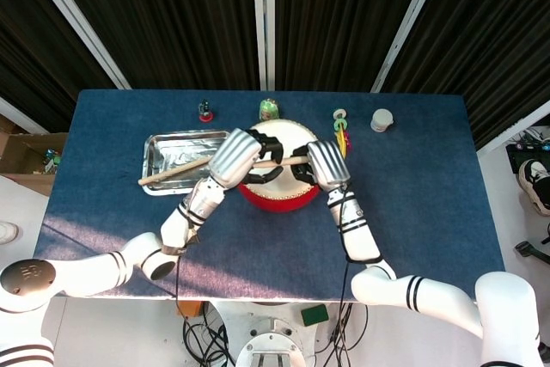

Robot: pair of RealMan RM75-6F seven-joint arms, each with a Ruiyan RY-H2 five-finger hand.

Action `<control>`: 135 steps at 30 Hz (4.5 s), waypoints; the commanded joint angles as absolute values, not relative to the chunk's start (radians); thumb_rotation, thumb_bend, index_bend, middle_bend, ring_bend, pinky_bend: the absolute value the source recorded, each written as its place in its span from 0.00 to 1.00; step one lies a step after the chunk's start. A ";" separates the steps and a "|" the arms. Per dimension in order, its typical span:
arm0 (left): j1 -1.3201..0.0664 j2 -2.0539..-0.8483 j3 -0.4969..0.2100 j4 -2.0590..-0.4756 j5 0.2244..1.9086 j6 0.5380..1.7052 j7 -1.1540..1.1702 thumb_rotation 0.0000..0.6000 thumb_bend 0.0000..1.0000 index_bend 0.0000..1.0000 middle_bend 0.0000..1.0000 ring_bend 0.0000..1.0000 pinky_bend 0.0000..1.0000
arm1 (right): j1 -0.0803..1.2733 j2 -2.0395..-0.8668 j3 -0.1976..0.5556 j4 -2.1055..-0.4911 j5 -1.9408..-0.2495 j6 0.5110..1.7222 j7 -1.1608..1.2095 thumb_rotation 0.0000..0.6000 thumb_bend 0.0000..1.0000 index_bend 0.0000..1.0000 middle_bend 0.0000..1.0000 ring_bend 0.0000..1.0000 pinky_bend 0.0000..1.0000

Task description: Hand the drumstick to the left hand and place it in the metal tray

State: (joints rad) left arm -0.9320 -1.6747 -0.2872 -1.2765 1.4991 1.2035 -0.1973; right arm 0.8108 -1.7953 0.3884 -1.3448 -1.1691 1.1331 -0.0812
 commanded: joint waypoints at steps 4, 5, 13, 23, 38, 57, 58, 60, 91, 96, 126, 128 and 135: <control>-0.927 -1.677 -0.281 -1.266 1.508 1.220 -0.220 1.00 0.46 0.70 0.74 0.69 0.67 | 0.799 -1.773 0.383 -1.371 -1.173 1.131 -0.070 1.00 0.49 0.94 0.94 0.85 0.98; -0.926 -1.677 -0.280 -1.265 1.508 1.223 -0.225 1.00 0.47 0.70 0.74 0.69 0.67 | 0.796 -1.769 0.382 -1.377 -1.172 1.131 -0.069 1.00 0.42 0.88 0.88 0.80 0.94; -0.910 -1.678 -0.283 -1.267 1.520 1.268 -0.324 1.00 0.48 0.72 0.75 0.70 0.68 | 0.773 -1.707 0.383 -1.454 -1.160 1.111 -0.042 1.00 0.13 0.35 0.47 0.41 0.48; -0.867 -1.636 -0.269 -1.322 1.552 1.344 -0.395 1.00 0.48 0.72 0.76 0.70 0.68 | 0.725 -1.587 0.381 -1.558 -1.214 1.143 0.006 1.00 0.05 0.00 0.11 0.10 0.18; -0.765 -1.582 -0.250 -1.280 1.500 1.387 -0.532 1.00 0.48 0.72 0.76 0.70 0.68 | 0.624 -1.371 0.346 -1.707 -1.246 1.195 -0.021 1.00 0.06 0.00 0.01 0.00 0.09; -0.614 -1.626 -0.184 -0.856 1.380 1.266 -0.801 1.00 0.48 0.72 0.76 0.69 0.68 | 0.466 -1.192 0.316 -1.772 -1.294 1.324 0.108 1.00 0.05 0.00 0.01 0.00 0.09; -0.607 -1.640 -0.178 -0.817 1.379 1.259 -0.814 1.00 0.48 0.72 0.76 0.69 0.68 | 0.454 -1.183 0.312 -1.774 -1.297 1.333 0.118 1.00 0.05 0.00 0.01 0.00 0.09; -0.597 -1.660 -0.172 -0.763 1.377 1.248 -0.837 1.00 0.48 0.72 0.75 0.69 0.68 | 0.436 -1.171 0.308 -1.775 -1.302 1.348 0.133 1.00 0.05 0.00 0.01 0.00 0.09; -0.632 -1.866 -0.062 -0.427 1.501 1.148 -0.953 1.00 0.46 0.69 0.60 0.47 0.52 | 0.313 -1.115 0.271 -1.833 -1.348 1.440 0.184 1.00 0.05 0.00 0.02 0.00 0.09; -0.630 -1.880 -0.046 -0.377 1.508 1.112 -0.908 1.00 0.41 0.59 0.40 0.29 0.36 | 0.309 -1.113 0.270 -1.835 -1.350 1.438 0.186 1.00 0.05 0.00 0.02 0.00 0.09; -0.374 -1.375 -0.130 -1.012 1.386 1.368 -0.508 1.00 0.06 0.11 0.09 0.09 0.18 | 0.245 -0.992 0.189 -1.715 -1.413 1.367 0.256 1.00 0.17 0.00 0.10 0.00 0.09; -0.332 -1.291 -0.120 -1.126 1.372 1.383 -0.442 1.00 0.08 0.12 0.09 0.09 0.18 | 0.231 -0.995 0.170 -1.675 -1.451 1.391 0.250 1.00 0.18 0.00 0.10 0.00 0.09; -0.199 -1.141 -0.069 -1.392 1.384 1.502 -0.295 1.00 0.09 0.12 0.09 0.09 0.18 | 0.170 -1.046 0.102 -1.565 -1.544 1.479 0.283 1.00 0.18 0.00 0.08 0.00 0.08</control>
State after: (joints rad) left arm -0.2793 -1.2201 -0.0979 -1.2913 1.3834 1.4242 -0.3835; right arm 0.1818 -1.0346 0.1144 -1.5778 -1.5325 1.4676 0.2751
